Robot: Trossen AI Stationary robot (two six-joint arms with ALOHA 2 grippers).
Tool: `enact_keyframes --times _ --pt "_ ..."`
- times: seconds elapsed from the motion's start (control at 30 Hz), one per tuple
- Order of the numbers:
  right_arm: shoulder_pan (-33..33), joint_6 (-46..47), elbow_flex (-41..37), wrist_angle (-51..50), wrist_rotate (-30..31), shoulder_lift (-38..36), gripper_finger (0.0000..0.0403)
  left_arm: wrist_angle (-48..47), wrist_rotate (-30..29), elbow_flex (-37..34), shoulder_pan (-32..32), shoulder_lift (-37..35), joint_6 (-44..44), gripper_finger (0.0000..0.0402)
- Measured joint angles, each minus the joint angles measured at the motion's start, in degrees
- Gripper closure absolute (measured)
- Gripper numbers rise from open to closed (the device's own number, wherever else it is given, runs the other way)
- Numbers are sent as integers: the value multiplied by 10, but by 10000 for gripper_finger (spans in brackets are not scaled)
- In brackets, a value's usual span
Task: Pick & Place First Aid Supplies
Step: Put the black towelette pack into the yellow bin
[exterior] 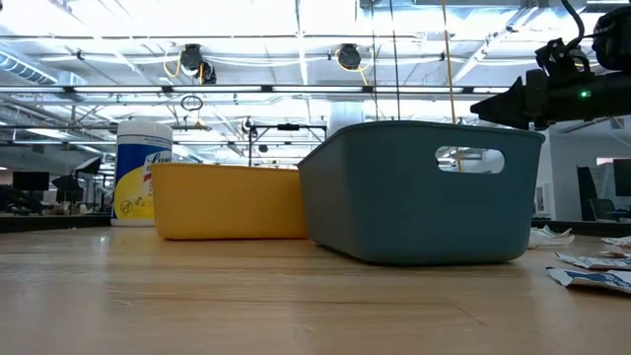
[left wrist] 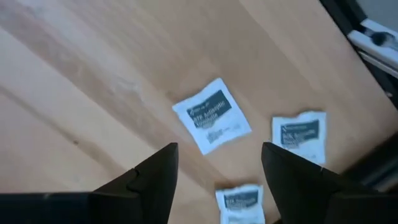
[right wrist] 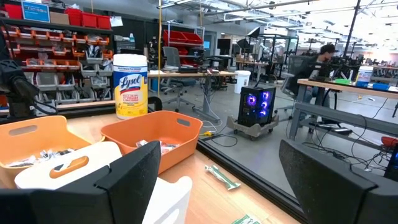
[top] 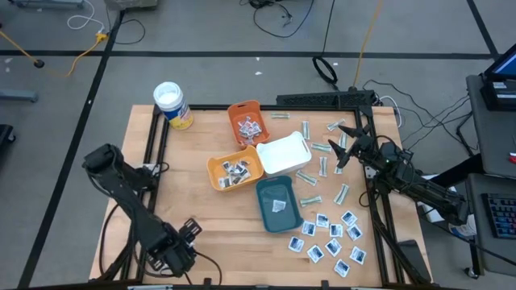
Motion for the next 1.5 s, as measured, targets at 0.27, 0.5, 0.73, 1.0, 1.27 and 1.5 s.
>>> enact_keyframes --times 0.27,0.5,0.73,1.0,1.27,1.5 --pt "0 0 0 0 0 0 80 80 2 -54 -7 38 -4 177" --pt "0 0 0 0 0 0 80 121 6 -89 -7 72 -5 170" --pt "0 0 0 0 0 0 80 128 8 -95 -6 81 -4 207" --pt "0 0 0 0 0 0 80 128 -15 -96 -6 82 -30 316" --pt "0 0 0 0 0 0 80 115 6 -100 13 40 -34 391" --pt "0 0 0 0 0 0 80 46 8 -89 44 -25 -48 385"
